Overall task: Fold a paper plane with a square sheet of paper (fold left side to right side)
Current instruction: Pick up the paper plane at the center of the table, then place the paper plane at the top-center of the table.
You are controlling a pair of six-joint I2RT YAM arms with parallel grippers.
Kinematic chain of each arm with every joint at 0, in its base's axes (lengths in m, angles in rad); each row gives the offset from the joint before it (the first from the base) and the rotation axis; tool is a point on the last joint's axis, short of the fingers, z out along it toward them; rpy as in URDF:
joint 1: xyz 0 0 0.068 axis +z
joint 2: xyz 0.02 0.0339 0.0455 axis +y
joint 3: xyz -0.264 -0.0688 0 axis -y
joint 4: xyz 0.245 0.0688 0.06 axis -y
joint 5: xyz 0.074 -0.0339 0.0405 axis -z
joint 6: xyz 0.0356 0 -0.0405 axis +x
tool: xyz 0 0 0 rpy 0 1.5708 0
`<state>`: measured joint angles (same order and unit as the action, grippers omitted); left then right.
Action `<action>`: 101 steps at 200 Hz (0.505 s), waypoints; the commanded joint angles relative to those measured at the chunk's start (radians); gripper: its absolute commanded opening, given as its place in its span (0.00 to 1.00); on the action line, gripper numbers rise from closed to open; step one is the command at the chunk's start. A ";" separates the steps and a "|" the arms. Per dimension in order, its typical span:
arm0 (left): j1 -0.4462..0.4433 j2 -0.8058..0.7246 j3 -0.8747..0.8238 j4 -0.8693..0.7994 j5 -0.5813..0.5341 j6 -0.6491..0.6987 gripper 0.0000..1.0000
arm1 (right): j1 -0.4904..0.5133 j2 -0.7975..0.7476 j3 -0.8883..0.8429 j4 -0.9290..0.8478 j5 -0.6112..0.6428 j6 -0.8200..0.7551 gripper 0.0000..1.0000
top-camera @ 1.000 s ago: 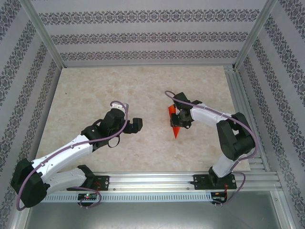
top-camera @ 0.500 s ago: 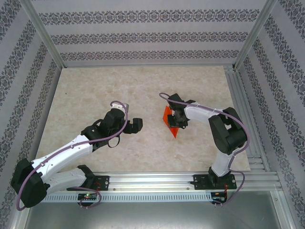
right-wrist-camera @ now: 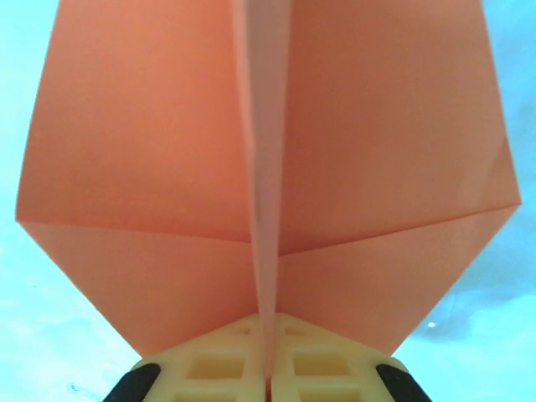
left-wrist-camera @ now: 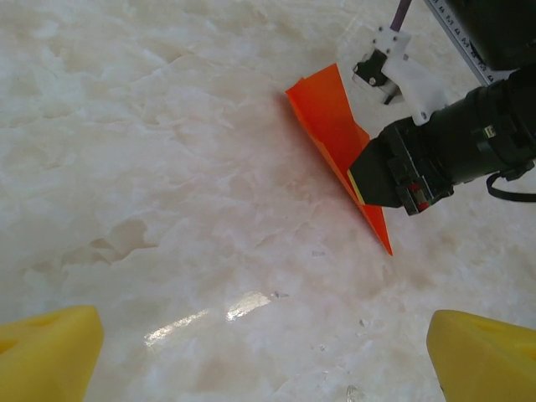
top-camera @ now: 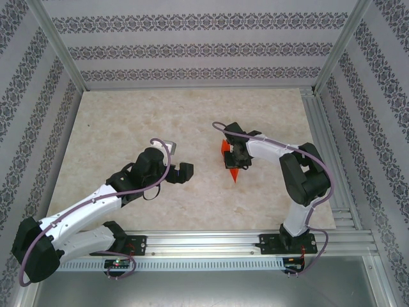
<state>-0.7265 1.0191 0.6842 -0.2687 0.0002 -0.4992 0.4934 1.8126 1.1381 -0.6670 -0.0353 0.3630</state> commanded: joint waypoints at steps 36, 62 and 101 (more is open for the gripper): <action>0.011 -0.013 0.016 0.028 0.026 0.048 1.00 | -0.091 0.111 0.283 -0.100 0.028 -0.110 0.06; 0.011 -0.013 0.019 0.025 0.026 0.049 1.00 | -0.127 0.248 0.483 -0.170 0.057 -0.143 0.06; 0.012 -0.012 0.018 0.023 0.027 0.050 1.00 | -0.160 0.445 0.767 -0.291 0.093 -0.131 0.07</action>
<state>-0.7265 1.0191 0.6846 -0.2687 0.0185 -0.4774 0.3473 2.1708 1.7744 -0.8425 0.0044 0.2478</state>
